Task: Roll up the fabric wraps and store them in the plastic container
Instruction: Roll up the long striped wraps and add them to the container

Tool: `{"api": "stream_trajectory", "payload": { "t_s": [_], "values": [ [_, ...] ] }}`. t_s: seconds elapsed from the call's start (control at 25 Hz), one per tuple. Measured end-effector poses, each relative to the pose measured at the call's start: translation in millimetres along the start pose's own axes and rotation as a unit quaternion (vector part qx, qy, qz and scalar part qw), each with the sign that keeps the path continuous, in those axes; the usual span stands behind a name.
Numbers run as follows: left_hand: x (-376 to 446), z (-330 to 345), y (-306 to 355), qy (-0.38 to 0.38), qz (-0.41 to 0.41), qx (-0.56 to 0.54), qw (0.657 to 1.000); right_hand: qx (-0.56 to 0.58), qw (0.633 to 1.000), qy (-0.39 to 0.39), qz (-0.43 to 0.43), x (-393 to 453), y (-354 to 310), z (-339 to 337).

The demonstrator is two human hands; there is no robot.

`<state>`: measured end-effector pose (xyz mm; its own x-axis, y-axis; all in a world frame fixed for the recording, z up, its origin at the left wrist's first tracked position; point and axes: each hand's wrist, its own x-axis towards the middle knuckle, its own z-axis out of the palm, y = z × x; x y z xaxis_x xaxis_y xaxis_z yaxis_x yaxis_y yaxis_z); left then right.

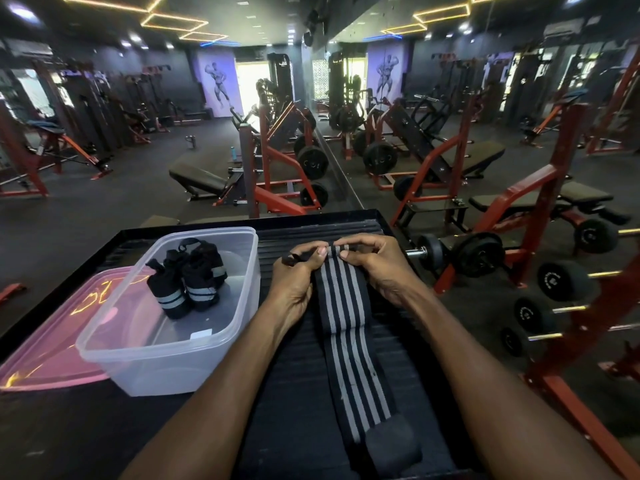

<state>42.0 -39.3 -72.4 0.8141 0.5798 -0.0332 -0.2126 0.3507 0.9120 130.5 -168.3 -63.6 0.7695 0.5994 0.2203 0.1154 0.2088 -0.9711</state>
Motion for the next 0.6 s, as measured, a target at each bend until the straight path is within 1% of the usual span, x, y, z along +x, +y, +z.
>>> {"api": "stream_trajectory", "payload": {
  "t_s": [0.12, 0.28, 0.4, 0.48, 0.6],
  "values": [
    [0.1, -0.4, 0.2, -0.003, 0.009, 0.021, 1.0, -0.007, 1.0, 0.007, 0.002, 0.4, 1.7, 0.9],
    [-4.1, 2.0, 1.8, -0.012, -0.03, -0.017, 0.999, -0.038, 0.999, 0.022, -0.025, 2.2, 4.3, -0.5],
    [-1.3, -0.8, 0.2, 0.015, -0.023, 0.019, 0.999, -0.034, 0.999, 0.011, 0.011, 1.9, 3.7, -1.0],
    [-0.2, -1.9, 0.4, 0.017, -0.012, 0.028, 0.999, -0.024, 0.999, -0.009, 0.028, -0.2, 1.0, -0.3],
    [-2.4, -0.1, 0.3, -0.009, -0.026, -0.024, 0.999, -0.02, 1.0, 0.003, 0.003, 0.5, 0.3, -1.5]
  ]
}}
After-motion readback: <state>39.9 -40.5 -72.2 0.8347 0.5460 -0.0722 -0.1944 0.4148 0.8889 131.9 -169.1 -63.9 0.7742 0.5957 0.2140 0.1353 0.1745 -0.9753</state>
